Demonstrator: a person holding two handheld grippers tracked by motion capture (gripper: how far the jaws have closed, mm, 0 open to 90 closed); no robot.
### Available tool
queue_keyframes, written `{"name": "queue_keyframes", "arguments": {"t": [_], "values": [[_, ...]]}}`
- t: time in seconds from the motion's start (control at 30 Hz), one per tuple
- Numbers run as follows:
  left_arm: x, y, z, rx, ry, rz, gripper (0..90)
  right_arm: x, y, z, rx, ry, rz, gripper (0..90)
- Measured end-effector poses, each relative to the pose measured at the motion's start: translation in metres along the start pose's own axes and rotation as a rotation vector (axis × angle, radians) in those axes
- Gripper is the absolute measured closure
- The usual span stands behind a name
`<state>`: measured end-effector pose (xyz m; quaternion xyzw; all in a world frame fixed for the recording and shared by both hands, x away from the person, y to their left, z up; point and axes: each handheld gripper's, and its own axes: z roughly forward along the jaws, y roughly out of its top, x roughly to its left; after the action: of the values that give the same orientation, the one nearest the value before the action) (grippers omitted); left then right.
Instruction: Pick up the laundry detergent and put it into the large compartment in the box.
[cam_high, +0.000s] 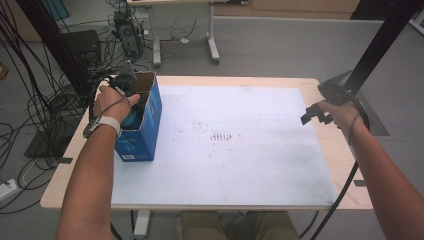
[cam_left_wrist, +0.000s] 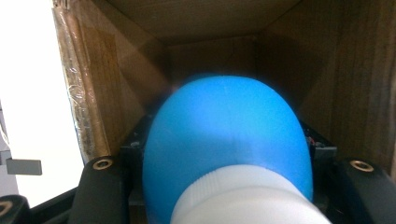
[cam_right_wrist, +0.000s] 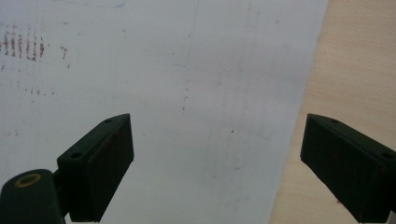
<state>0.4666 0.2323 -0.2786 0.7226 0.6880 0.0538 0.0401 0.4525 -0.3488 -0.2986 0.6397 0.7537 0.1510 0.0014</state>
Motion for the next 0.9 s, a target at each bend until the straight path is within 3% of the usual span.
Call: {"name": "queue_keyframes", "arguments": {"t": [0.9], "values": [[0.0004,-0.0003,0.0002,-0.003,0.0,-0.004,38.3,-0.0006,-0.0007,-0.0003,-0.002,0.0,0.001,9.6]]}}
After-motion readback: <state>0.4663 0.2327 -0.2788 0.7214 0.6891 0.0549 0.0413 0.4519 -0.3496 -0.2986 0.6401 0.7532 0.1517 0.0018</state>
